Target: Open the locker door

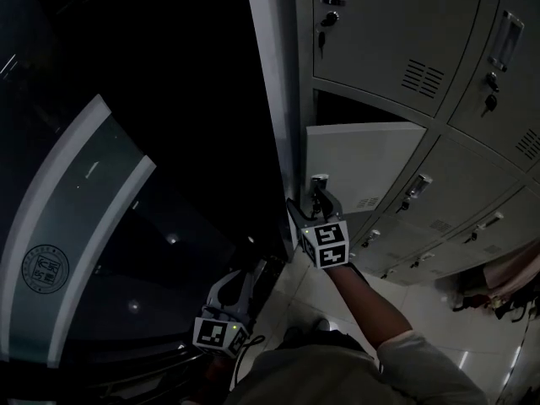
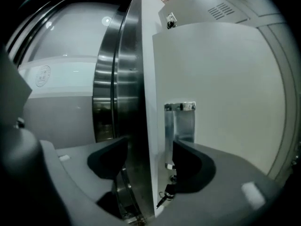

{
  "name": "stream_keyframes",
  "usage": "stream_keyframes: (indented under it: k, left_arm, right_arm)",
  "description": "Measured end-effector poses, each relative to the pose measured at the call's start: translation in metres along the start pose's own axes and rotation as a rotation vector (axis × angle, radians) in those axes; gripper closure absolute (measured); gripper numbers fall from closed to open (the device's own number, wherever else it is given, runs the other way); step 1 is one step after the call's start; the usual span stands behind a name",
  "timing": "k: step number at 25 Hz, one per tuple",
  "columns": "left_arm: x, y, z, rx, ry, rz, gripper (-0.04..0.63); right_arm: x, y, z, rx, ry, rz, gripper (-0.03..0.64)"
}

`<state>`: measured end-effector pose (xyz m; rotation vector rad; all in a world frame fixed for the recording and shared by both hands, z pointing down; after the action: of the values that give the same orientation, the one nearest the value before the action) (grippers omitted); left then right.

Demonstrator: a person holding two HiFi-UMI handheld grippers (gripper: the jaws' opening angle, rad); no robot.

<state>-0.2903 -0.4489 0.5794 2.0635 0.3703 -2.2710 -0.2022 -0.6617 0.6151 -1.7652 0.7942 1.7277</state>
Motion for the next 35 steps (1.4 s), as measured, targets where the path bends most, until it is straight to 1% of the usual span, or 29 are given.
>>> stream_keyframes:
  k: [3,5,7,9,13,16,19,23,25,27,28,29,32,35]
  left_arm:
    - [0.002,0.007,-0.007,-0.026,0.009,-0.003,0.534]
    - [0.002,0.012,-0.015,-0.05,0.006,-0.005,0.534]
    - [0.001,0.016,-0.024,-0.075,-0.001,0.004,0.534]
    - [0.001,0.021,-0.034,-0.098,-0.004,0.01,0.534]
    - [0.003,0.029,-0.052,-0.142,-0.006,0.009,0.534]
    - [0.004,0.035,-0.065,-0.174,-0.008,0.006,0.534]
    - [0.004,0.041,-0.078,-0.203,-0.009,0.011,0.534]
    - [0.006,0.047,-0.093,-0.248,0.008,0.014,0.534]
    - [0.007,0.05,-0.098,-0.256,-0.001,0.019,0.534]
    - [0.008,0.053,-0.102,-0.266,-0.007,0.022,0.534]
    - [0.009,0.055,-0.104,-0.277,-0.004,0.021,0.534]
    - [0.011,0.056,-0.107,-0.289,0.002,0.018,0.534]
    - [0.012,0.06,-0.114,-0.314,0.011,0.016,0.534]
    - [0.011,0.063,-0.121,-0.334,0.007,0.025,0.534]
  right_arm:
    - [0.005,-0.047,0.013,0.002,-0.016,-0.022,0.341]
    - [0.007,-0.076,0.014,-0.003,-0.019,-0.04,0.366]
    - [0.009,-0.101,0.014,-0.003,-0.019,-0.052,0.37]
    - [0.01,-0.123,0.011,-0.004,-0.017,-0.056,0.373]
    - [0.011,-0.158,-0.001,-0.01,-0.007,-0.058,0.403]
    - [0.011,-0.181,-0.015,-0.027,0.028,-0.073,0.43]
    - [0.01,-0.202,-0.031,-0.064,0.055,-0.09,0.462]
    - [0.009,-0.232,-0.049,-0.141,0.041,-0.094,0.462]
    - [0.01,-0.242,-0.058,-0.175,0.039,-0.096,0.46]
    - [0.011,-0.251,-0.066,-0.189,0.062,-0.115,0.432]
    - [0.013,-0.255,-0.07,-0.191,0.073,-0.131,0.405]
    - [0.014,-0.26,-0.074,-0.201,0.069,-0.141,0.4]
    - [0.016,-0.271,-0.084,-0.269,0.018,-0.127,0.482]
    - [0.018,-0.278,-0.087,-0.317,0.024,-0.127,0.485]
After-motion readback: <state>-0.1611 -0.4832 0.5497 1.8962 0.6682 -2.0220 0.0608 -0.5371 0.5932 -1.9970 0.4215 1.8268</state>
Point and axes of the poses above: the fingertips, and each gripper's own axes: y forward along the fingers, z to its left, x out of its top, the point moved 2 cm from there along -y, backward along the fingers, and after that the axes turned 4 degrees about -z, right-handed, at the moved point
